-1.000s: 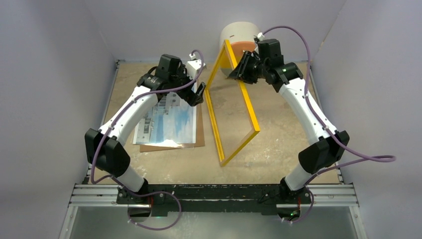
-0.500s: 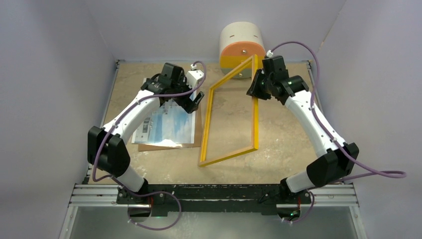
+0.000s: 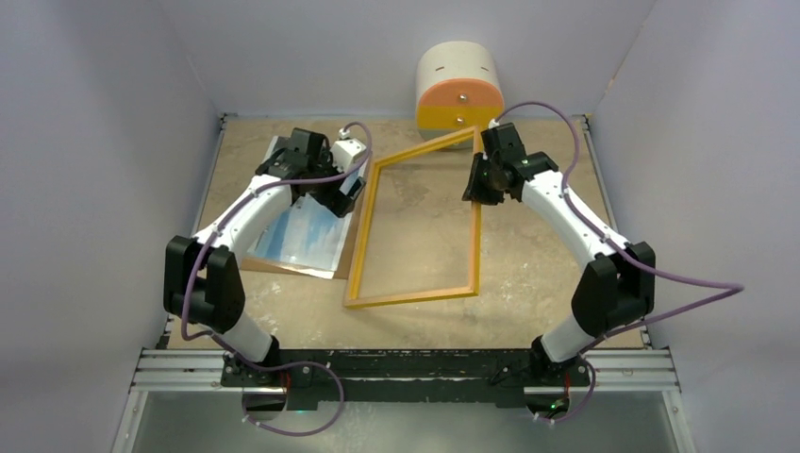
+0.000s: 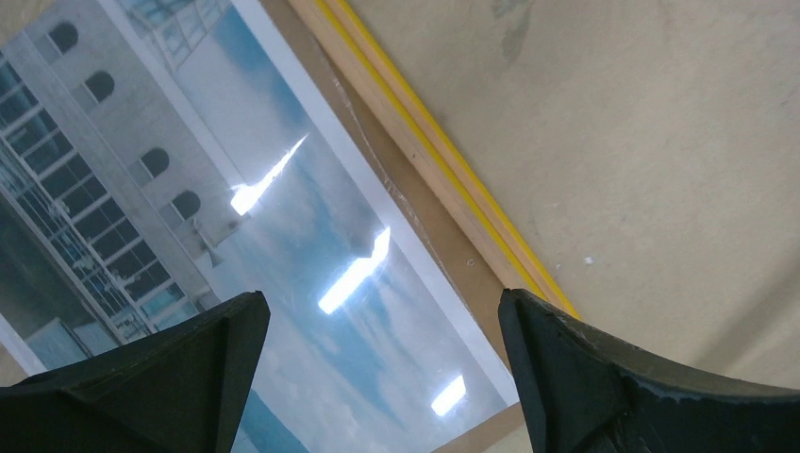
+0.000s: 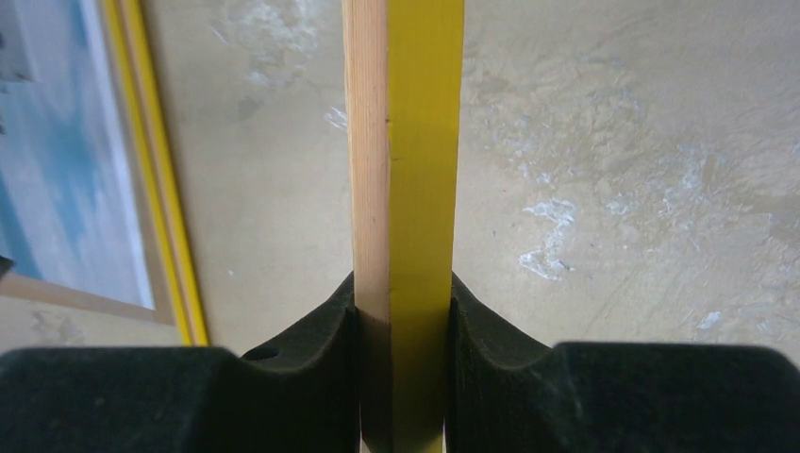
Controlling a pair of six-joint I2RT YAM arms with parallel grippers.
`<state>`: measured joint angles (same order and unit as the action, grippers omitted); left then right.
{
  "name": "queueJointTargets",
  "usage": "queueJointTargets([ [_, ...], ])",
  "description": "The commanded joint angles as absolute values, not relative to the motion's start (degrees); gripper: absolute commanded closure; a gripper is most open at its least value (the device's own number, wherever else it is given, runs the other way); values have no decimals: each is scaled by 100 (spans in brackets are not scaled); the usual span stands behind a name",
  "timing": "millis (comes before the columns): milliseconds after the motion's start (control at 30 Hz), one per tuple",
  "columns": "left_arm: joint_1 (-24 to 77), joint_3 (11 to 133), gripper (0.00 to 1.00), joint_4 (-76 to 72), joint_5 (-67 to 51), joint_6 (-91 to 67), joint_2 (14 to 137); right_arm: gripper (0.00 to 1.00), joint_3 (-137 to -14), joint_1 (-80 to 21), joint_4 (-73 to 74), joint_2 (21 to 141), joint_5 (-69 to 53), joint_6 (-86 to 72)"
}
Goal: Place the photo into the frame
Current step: Turn over the photo frame at the center of the board.
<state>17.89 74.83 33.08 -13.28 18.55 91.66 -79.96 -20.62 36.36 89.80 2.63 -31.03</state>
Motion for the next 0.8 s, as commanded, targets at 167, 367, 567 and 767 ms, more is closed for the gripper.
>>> queueJointTargets([
  [167,1371,6197,0,1932,-804,2297,9220,100,-7420,-2127,3909,9313,843,-2864],
  [367,1534,5603,0,1341,-579,2383,9361,100,-7080,-2127,3827,9609,1383,-2914],
  [567,1901,5236,0,1009,-516,2450,9417,100,-6889,-2127,3532,10072,1448,-2912],
  [767,2110,5128,0,968,-441,2555,9511,100,-6696,-2125,3327,10261,1532,-3015],
])
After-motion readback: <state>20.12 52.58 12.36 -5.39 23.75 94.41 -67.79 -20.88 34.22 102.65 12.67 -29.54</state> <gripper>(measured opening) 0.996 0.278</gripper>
